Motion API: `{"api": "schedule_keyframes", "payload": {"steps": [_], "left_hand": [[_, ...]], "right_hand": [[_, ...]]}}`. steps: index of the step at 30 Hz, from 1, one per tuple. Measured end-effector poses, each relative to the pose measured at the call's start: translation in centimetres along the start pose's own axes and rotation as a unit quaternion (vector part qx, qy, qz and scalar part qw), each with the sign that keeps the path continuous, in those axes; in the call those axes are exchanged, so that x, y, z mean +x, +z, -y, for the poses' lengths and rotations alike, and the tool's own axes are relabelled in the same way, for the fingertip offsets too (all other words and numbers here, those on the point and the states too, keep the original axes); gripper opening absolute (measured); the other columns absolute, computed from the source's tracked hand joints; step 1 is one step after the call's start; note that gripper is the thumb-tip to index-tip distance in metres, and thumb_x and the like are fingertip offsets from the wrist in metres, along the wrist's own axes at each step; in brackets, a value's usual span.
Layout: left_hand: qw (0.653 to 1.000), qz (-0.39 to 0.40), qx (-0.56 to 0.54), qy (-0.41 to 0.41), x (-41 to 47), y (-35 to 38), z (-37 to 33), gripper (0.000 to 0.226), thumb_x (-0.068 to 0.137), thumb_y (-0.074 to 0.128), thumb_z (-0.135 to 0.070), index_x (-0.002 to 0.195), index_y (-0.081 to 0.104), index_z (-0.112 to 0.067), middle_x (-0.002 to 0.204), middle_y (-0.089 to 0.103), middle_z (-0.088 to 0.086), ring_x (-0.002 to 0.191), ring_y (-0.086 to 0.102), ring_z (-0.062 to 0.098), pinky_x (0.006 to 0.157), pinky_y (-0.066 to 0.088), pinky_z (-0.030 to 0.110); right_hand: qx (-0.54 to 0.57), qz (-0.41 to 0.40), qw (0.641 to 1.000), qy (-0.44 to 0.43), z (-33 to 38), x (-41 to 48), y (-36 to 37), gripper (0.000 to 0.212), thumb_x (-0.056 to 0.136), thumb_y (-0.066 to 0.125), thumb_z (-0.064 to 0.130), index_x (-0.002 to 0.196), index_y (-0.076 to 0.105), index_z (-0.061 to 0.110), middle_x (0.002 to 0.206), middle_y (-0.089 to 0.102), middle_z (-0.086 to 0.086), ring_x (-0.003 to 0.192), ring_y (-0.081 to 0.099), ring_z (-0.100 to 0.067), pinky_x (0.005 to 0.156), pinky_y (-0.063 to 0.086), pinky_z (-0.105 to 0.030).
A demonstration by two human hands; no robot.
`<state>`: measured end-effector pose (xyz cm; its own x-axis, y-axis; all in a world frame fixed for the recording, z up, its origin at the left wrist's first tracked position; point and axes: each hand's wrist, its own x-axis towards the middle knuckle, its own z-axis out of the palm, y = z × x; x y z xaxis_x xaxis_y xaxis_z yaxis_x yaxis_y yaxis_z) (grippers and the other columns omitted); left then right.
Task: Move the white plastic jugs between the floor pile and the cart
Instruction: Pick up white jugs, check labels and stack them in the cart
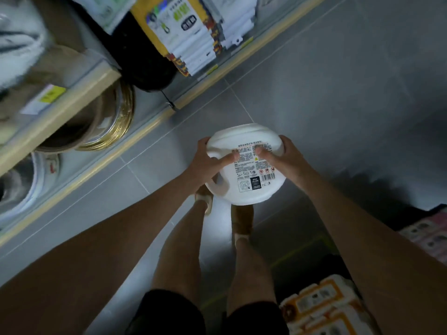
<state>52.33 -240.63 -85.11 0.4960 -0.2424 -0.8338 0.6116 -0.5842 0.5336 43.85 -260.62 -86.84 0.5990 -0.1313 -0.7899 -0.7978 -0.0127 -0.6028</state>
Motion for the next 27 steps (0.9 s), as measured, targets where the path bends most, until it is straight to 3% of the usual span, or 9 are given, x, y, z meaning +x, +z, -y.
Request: {"api": "schedule_keyframes", "payload": {"steps": [3, 6, 8, 11, 15, 17, 21, 25, 27], "left_hand": [[1.000, 0.001, 0.011, 0.021, -6.1, -2.2, -2.5, 0.081, 0.078, 0.076, -0.033, 0.139, 0.024, -0.018, 0.114, 0.052, -0.006, 0.093, 0.057, 0.009, 0.060, 0.050, 0.015], [0.999, -0.030, 0.002, 0.045, -12.5, -4.4, -4.6, 0.086, 0.074, 0.079, -0.039, 0.140, 0.026, -0.020, 0.127, 0.052, 0.000, 0.111, 0.055, 0.019, 0.086, 0.048, 0.030], [0.997, -0.056, -0.018, 0.051, -17.3, -6.0, -5.5, 0.086, 0.073, 0.079, -0.041, 0.139, 0.028, -0.022, 0.130, 0.051, 0.003, 0.116, 0.052, 0.022, 0.094, 0.046, 0.036], [0.990, -0.115, -0.053, 0.070, -25.0, -9.0, -6.2, 0.089, 0.071, 0.082, -0.041, 0.139, 0.028, -0.023, 0.125, 0.050, 0.001, 0.110, 0.051, 0.020, 0.085, 0.043, 0.032], [0.971, -0.189, -0.100, 0.111, -34.6, -14.0, -5.3, 0.097, 0.065, 0.086, -0.042, 0.139, 0.027, -0.018, 0.122, 0.053, 0.000, 0.112, 0.054, 0.020, 0.084, 0.045, 0.030], [0.957, -0.228, -0.122, 0.131, -39.1, -16.7, -4.3, 0.092, 0.070, 0.082, -0.041, 0.140, 0.027, -0.019, 0.120, 0.053, 0.000, 0.111, 0.055, 0.020, 0.081, 0.047, 0.030], [0.919, -0.319, -0.168, 0.158, -47.2, -22.2, -1.7, 0.087, 0.072, 0.081, -0.039, 0.138, 0.028, -0.021, 0.121, 0.056, 0.002, 0.102, 0.058, 0.016, 0.073, 0.048, 0.023], [0.872, -0.401, -0.212, 0.182, -54.6, -27.9, 2.7, 0.082, 0.070, 0.083, -0.041, 0.132, 0.033, -0.023, 0.117, 0.060, 0.000, 0.101, 0.061, 0.014, 0.077, 0.050, 0.027], [0.849, -0.435, -0.235, 0.186, -58.4, -30.6, 5.4, 0.080, 0.071, 0.082, -0.040, 0.132, 0.032, -0.023, 0.118, 0.059, 0.002, 0.102, 0.061, 0.018, 0.075, 0.049, 0.027]], "right_hand": [[-0.016, 0.022, 1.000, -0.005, 3.9, -5.4, 0.0, 0.100, 0.048, 0.079, 0.073, 0.130, 0.048, 0.023, 0.112, 0.070, -0.001, 0.094, 0.071, -0.018, 0.081, 0.059, -0.046], [-0.031, 0.032, 0.999, -0.028, 8.2, -10.9, 0.9, 0.095, 0.053, 0.079, 0.068, 0.130, 0.048, 0.022, 0.113, 0.069, -0.001, 0.095, 0.071, -0.018, 0.082, 0.059, -0.046], [-0.051, 0.045, 0.996, -0.048, 11.3, -14.4, 2.1, 0.081, 0.064, 0.079, 0.061, 0.129, 0.049, 0.021, 0.112, 0.069, -0.001, 0.094, 0.071, -0.018, 0.077, 0.059, -0.041], [-0.092, 0.064, 0.991, -0.076, 16.1, -19.1, 4.8, 0.058, 0.077, 0.076, 0.047, 0.124, 0.052, 0.022, 0.111, 0.069, 0.000, 0.091, 0.070, -0.017, 0.072, 0.058, -0.037], [-0.150, 0.131, 0.970, -0.140, 22.5, -25.1, 10.2, 0.041, 0.076, 0.079, 0.038, 0.108, 0.058, 0.021, 0.104, 0.069, -0.002, 0.093, 0.068, -0.022, 0.085, 0.056, -0.044], [-0.178, 0.156, 0.957, -0.165, 25.6, -27.7, 13.6, 0.053, 0.077, 0.080, 0.036, 0.118, 0.052, 0.017, 0.109, 0.065, -0.003, 0.096, 0.066, -0.023, 0.087, 0.053, -0.043], [-0.222, 0.215, 0.923, -0.230, 30.7, -32.0, 21.6, 0.098, 0.052, 0.081, 0.071, 0.130, 0.043, 0.027, 0.119, 0.063, 0.004, 0.100, 0.067, -0.018, 0.087, 0.055, -0.046], [-0.248, 0.264, 0.886, -0.290, 34.6, -38.1, 30.9, 0.073, 0.071, 0.076, 0.056, 0.127, 0.040, 0.028, 0.108, 0.064, 0.009, 0.088, 0.067, -0.010, 0.067, 0.055, -0.031], [-0.273, 0.284, 0.861, -0.322, 36.0, -40.7, 36.2, 0.082, 0.064, 0.076, 0.061, 0.128, 0.041, 0.023, 0.109, 0.065, 0.005, 0.089, 0.067, -0.010, 0.070, 0.055, -0.031]]}}
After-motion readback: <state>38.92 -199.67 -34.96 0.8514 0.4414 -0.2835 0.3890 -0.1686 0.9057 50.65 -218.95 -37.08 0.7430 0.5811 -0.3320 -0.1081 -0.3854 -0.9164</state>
